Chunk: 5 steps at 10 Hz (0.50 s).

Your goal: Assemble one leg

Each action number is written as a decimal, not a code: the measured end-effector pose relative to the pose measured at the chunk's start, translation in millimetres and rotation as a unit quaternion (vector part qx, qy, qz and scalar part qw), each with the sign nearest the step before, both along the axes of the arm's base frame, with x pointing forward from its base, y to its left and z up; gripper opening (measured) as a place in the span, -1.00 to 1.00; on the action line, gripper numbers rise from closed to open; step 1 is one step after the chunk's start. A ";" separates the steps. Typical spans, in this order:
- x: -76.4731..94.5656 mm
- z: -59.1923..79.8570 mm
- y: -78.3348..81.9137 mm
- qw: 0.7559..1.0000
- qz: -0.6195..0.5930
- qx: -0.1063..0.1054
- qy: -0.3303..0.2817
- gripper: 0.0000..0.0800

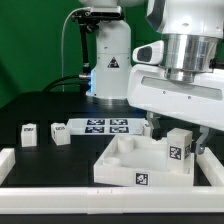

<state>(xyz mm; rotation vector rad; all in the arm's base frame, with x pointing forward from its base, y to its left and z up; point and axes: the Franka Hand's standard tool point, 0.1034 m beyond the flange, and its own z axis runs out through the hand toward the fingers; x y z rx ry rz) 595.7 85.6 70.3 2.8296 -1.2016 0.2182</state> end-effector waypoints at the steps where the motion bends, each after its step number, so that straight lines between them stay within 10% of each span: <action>1: 0.0 0.0 0.0 1.000 0.000 0.000 0.000 0.62; 5: 0.0 -0.1 0.0 1.000 0.000 0.000 0.000 0.62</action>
Offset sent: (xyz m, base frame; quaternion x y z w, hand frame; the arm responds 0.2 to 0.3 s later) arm 0.0000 0.0000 0.0000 0.0000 0.0000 0.0000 1.0000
